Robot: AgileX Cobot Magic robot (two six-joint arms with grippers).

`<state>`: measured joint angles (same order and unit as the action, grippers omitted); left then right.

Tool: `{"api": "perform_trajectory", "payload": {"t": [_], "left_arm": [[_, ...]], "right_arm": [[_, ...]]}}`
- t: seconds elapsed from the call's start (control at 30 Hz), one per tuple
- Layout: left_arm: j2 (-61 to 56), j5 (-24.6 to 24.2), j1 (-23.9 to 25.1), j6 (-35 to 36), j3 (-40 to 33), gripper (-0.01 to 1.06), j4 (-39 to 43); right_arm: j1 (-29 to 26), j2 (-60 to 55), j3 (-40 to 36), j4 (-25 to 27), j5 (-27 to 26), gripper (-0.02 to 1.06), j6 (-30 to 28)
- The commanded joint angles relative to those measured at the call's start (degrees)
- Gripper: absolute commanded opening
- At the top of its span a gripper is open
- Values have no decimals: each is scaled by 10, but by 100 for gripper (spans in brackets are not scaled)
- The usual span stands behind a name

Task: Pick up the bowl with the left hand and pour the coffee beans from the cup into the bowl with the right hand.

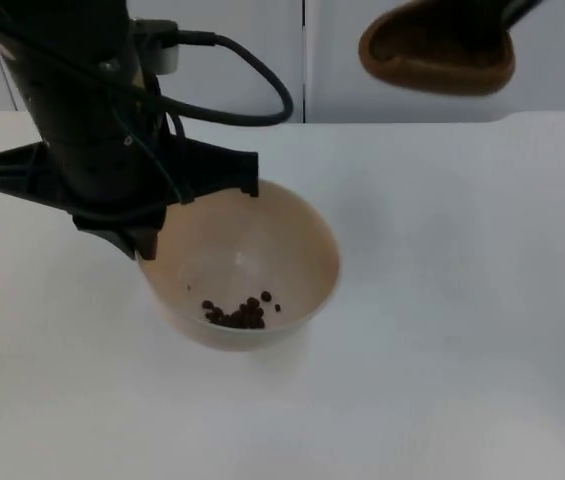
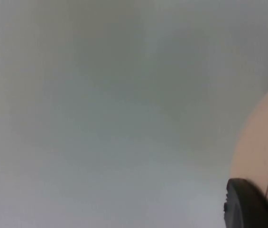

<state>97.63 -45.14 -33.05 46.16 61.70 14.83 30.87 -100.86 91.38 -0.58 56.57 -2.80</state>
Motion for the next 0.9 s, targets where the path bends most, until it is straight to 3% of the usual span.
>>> {"api": "perform_trajectory", "payload": {"t": [0.0,0.17,0.37,0.67,0.87], "left_arm": [[0,10,16,-21,3,0,-21],[0,36,71,-107,3,0,-111],[0,58,113,-135,-7,0,-128],[0,147,156,-179,-83,0,-169],[1,185,178,-191,-115,0,-174]], "right_arm": [[-5,5,-25,9,-24,0,-4],[-5,5,-112,6,-100,0,11],[-5,5,-182,6,-169,0,32],[-5,5,-244,6,-231,0,34],[-5,-13,-253,6,-234,0,34]]}}
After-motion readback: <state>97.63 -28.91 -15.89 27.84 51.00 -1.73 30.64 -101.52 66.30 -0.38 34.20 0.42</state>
